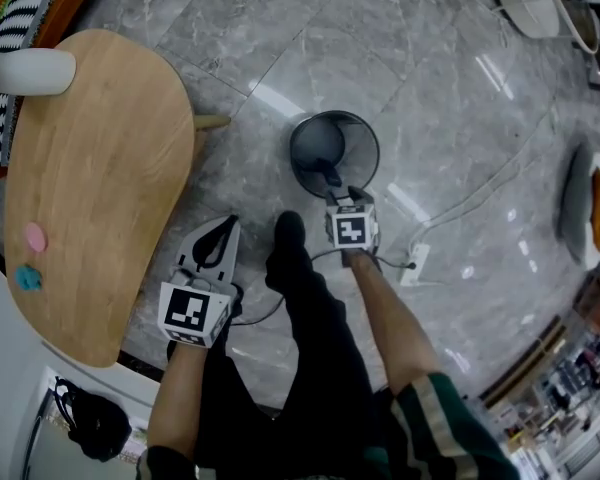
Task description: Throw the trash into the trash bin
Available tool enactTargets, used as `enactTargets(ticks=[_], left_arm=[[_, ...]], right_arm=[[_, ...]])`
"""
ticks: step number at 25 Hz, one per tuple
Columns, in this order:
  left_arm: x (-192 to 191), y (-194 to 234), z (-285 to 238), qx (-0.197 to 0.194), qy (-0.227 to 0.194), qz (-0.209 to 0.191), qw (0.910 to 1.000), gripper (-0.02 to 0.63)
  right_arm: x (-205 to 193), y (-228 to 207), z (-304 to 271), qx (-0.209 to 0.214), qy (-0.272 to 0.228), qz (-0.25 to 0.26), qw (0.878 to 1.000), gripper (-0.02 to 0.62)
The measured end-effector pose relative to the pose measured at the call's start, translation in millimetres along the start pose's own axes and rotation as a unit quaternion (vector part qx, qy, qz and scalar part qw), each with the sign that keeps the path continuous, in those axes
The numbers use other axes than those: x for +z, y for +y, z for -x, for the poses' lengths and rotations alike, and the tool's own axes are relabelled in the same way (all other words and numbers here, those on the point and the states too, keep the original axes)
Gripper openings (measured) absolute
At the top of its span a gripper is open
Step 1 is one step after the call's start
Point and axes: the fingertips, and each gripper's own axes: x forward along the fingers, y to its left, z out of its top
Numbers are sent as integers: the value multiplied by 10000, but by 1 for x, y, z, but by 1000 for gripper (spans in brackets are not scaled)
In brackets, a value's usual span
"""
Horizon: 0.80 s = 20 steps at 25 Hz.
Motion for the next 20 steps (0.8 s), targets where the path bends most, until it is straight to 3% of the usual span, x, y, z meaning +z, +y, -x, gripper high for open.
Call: enactTargets(ticks=[5,8,13,20], left_arm=[[0,-1,24,35,-56,44,10000,-3],[7,2,42,139,-167,311,9993,-2],[15,21,80,381,-328,415,9979,-3],[21,59,148,786,-596,380,9944,-3]], right_arm=[[9,12,28,-32,-186,-101,9998,168],[23,24,49,-138,-463,172,9987,87],[56,65,82,-30,-930,585,9939,3],[112,167,141,431,-1751,1598,9705,0]])
